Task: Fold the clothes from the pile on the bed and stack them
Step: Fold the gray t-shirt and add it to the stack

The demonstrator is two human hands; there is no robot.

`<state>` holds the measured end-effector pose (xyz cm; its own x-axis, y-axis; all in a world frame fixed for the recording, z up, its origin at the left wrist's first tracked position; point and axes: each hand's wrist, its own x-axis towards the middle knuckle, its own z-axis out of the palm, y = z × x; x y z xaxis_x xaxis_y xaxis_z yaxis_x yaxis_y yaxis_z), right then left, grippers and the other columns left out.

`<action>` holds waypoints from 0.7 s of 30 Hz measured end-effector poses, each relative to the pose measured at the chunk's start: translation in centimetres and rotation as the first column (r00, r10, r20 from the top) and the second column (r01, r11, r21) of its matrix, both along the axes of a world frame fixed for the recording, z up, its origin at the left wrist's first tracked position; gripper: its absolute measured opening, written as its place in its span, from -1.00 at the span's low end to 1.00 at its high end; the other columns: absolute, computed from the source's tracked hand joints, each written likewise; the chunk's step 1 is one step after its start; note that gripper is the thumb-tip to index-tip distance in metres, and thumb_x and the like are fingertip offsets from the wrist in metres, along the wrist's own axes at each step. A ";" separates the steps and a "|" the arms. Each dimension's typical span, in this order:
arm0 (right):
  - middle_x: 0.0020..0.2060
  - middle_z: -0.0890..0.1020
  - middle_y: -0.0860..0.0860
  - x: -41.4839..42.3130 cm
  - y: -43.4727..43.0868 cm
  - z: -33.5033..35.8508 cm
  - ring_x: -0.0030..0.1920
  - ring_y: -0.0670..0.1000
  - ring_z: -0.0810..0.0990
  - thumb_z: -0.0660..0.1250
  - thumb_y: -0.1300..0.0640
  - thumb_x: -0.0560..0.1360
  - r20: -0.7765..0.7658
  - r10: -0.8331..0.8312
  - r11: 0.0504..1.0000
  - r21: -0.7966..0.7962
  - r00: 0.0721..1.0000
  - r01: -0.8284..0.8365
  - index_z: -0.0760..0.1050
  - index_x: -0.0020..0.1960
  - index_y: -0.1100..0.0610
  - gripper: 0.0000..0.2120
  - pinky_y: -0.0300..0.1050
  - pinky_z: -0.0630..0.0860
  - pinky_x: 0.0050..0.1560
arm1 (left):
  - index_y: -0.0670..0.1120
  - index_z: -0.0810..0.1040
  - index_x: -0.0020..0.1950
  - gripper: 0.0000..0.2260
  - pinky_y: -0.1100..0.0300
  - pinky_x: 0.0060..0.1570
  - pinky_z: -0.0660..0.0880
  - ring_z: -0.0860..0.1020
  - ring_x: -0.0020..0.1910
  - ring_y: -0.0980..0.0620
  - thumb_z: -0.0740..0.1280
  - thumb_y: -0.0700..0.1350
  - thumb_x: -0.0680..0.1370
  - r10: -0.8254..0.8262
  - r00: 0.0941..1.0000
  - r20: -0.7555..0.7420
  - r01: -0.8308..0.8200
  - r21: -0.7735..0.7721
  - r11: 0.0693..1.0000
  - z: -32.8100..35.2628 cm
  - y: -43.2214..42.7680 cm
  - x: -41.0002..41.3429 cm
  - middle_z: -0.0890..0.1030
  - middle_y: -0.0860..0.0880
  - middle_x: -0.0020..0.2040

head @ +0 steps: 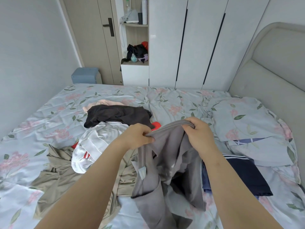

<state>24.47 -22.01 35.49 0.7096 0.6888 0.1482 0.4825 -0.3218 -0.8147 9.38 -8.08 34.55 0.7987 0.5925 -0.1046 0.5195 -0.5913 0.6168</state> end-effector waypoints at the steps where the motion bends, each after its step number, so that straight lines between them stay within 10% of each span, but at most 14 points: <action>1: -0.21 0.60 0.02 0.2 0.0 0.2 0.01 0.12 0.53 0.24 0.11 0.51 0.021 -0.067 0.998 -0.009 0.998 0.067 0.53 -0.18 -0.07 -0.84 0.12 0.38 0.18 | -0.21 0.50 -0.20 -0.82 0.34 -0.36 0.25 0.37 -0.30 0.06 0.34 -0.14 0.53 0.049 0.999 0.010 -0.049 0.000 0.999 -0.5 0.3 -0.1 0.40 0.01 -0.34; 5: -0.11 0.47 -0.09 0.1 -0.2 0.3 0.29 0.08 0.32 0.22 0.07 0.55 0.240 -0.091 0.961 -0.235 0.967 0.149 0.53 0.10 -0.05 -0.82 0.06 0.10 0.36 | -0.07 0.43 -0.20 -0.82 -0.01 -0.10 0.50 0.44 -0.21 -0.02 0.23 -0.16 0.61 0.221 0.948 0.227 -0.143 -0.316 0.938 -1.7 0.7 0.2 0.47 -0.10 -0.22; 8: -0.16 0.53 -0.18 -0.6 0.5 -0.3 0.13 0.02 0.48 0.31 0.03 0.52 0.153 0.139 0.946 -0.311 0.978 -0.085 0.48 0.17 -0.10 -0.77 0.02 0.30 0.27 | -0.06 0.45 -0.21 -0.81 0.14 -0.24 0.36 0.40 -0.25 0.00 0.23 -0.19 0.61 0.128 0.939 0.320 -0.011 -0.344 0.939 -0.7 -0.1 1.2 0.45 -0.10 -0.25; 12: -0.37 0.48 -0.09 -0.8 1.0 -0.9 -0.29 -0.07 0.43 0.30 0.14 0.54 -0.039 0.190 0.978 -0.079 0.981 -0.193 0.57 -0.08 0.12 -0.91 -0.15 0.35 -0.18 | -0.27 0.52 -0.10 -0.88 0.35 -0.26 0.32 0.38 -0.32 0.15 0.30 -0.23 0.57 0.016 0.927 0.375 0.110 -0.312 0.944 0.2 -0.6 2.0 0.44 -0.02 -0.29; 21: -0.21 0.50 0.05 -0.3 -0.7 0.9 -0.21 -0.07 0.42 0.17 0.24 0.59 -0.305 -0.071 0.950 0.271 0.950 0.158 0.48 -0.11 0.17 -0.85 -0.26 0.39 -0.14 | -0.07 0.55 -0.16 -0.90 0.31 -0.27 0.32 0.41 -0.36 0.20 0.33 -0.15 0.56 -0.039 0.994 0.099 0.065 -0.272 0.960 -4.3 0.4 -0.7 0.46 0.12 -0.37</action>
